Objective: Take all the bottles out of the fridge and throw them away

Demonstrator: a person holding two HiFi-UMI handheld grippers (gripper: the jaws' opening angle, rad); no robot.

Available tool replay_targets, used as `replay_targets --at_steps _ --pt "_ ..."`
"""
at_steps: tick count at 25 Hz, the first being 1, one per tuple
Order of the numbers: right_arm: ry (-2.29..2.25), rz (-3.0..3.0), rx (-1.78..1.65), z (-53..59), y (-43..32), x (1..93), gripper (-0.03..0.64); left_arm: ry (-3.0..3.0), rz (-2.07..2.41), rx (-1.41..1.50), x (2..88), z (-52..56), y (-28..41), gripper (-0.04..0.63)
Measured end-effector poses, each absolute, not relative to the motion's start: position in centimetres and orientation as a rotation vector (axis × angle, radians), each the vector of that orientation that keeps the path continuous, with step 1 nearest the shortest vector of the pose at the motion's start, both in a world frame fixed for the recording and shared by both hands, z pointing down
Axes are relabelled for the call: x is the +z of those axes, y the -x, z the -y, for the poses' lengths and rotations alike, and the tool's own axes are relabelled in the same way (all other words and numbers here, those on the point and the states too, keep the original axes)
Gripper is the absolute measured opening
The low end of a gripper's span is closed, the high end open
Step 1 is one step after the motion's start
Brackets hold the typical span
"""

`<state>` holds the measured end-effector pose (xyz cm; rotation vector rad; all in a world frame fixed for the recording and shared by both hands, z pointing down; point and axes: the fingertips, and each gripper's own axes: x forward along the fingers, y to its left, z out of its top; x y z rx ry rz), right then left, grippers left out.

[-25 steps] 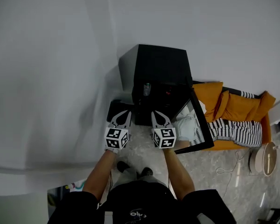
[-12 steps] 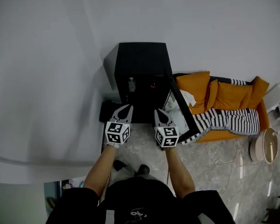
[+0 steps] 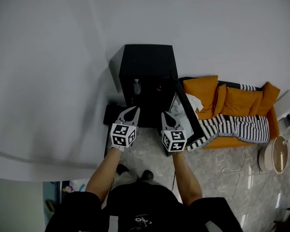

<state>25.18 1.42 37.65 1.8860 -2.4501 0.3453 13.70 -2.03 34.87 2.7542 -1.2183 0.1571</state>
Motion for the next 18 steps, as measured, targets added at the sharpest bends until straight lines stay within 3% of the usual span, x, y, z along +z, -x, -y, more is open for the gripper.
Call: replay_targets --at_steps 18 --pt "-1.836 2.438 0.313 2.5 -19.5 38.1 0.008 -2.761 1.173 0.154 35.7 5.4 -8.8 0.006"
